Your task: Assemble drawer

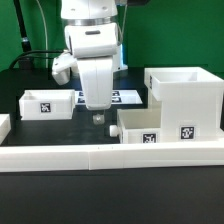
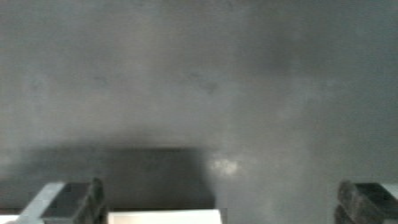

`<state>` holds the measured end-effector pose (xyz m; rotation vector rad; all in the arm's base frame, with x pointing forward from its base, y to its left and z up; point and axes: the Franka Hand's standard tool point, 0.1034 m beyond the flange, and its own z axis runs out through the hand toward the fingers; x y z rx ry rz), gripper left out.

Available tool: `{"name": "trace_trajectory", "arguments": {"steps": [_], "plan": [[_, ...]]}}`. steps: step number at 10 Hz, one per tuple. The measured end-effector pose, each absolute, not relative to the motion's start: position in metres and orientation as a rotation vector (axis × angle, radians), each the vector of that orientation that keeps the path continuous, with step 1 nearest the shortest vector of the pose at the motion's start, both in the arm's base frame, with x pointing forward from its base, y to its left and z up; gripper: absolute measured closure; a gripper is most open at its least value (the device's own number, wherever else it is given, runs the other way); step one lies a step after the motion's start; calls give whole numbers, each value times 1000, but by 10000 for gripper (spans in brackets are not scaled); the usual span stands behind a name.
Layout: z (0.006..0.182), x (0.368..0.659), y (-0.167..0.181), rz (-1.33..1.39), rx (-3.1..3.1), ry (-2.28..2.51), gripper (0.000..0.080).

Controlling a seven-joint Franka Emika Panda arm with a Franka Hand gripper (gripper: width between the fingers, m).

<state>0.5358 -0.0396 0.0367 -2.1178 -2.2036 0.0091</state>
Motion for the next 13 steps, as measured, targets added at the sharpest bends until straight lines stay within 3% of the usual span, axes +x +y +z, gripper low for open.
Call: {"name": "trace_trajectory", "arguments": {"steps": [6, 13], "plan": [[23, 539, -49, -115, -2060, -2103, 150], [21, 541, 7, -90, -2157, -1968, 150]]}}
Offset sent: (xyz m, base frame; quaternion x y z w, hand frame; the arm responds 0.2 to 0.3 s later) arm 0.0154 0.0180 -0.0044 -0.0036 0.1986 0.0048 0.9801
